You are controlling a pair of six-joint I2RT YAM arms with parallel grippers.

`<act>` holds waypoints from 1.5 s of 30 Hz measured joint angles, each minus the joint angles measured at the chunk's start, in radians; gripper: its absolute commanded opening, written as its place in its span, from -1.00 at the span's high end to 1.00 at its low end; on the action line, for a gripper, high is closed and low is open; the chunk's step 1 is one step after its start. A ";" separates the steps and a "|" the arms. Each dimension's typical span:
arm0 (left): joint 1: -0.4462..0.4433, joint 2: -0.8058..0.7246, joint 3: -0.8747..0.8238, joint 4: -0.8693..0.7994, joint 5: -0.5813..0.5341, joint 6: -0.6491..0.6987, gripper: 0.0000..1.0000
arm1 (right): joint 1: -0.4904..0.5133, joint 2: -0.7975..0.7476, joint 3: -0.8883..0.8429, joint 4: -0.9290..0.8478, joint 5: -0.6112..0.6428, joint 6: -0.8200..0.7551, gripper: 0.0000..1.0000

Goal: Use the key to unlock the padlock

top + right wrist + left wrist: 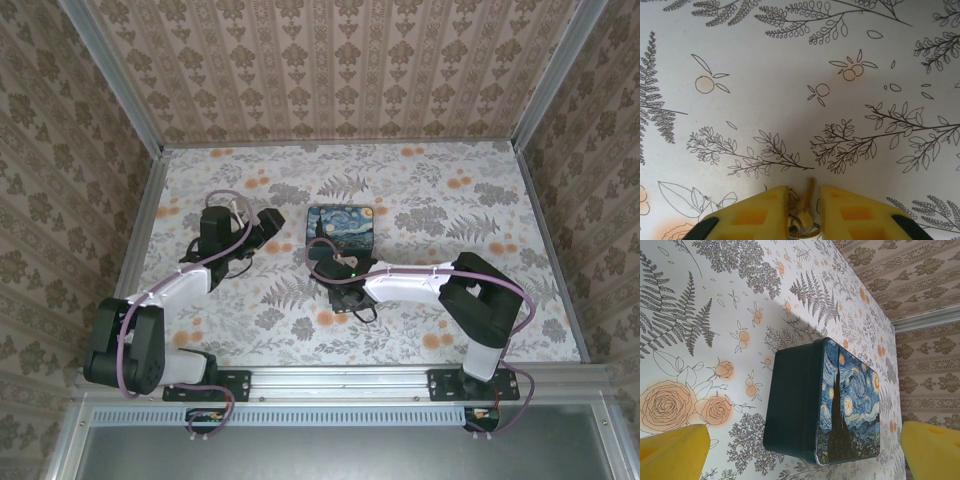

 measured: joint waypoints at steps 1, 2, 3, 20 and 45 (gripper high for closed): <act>0.000 0.000 0.000 0.001 0.001 0.000 -1.00 | 0.000 0.000 0.000 0.000 0.002 0.004 0.66; 0.000 0.000 0.000 0.001 0.001 0.000 -1.00 | 0.000 0.000 -0.001 0.000 0.003 0.008 0.66; 0.000 0.000 0.000 0.001 0.003 0.000 -1.00 | 0.000 0.000 -0.002 0.001 0.003 0.010 0.63; 0.000 -0.029 0.000 -0.069 0.004 0.013 -1.00 | 0.005 -0.044 -0.078 0.110 0.002 0.000 0.40; -0.002 -0.105 0.000 -0.195 -0.020 0.054 -1.00 | 0.006 -0.085 -0.107 0.167 -0.235 -0.496 0.25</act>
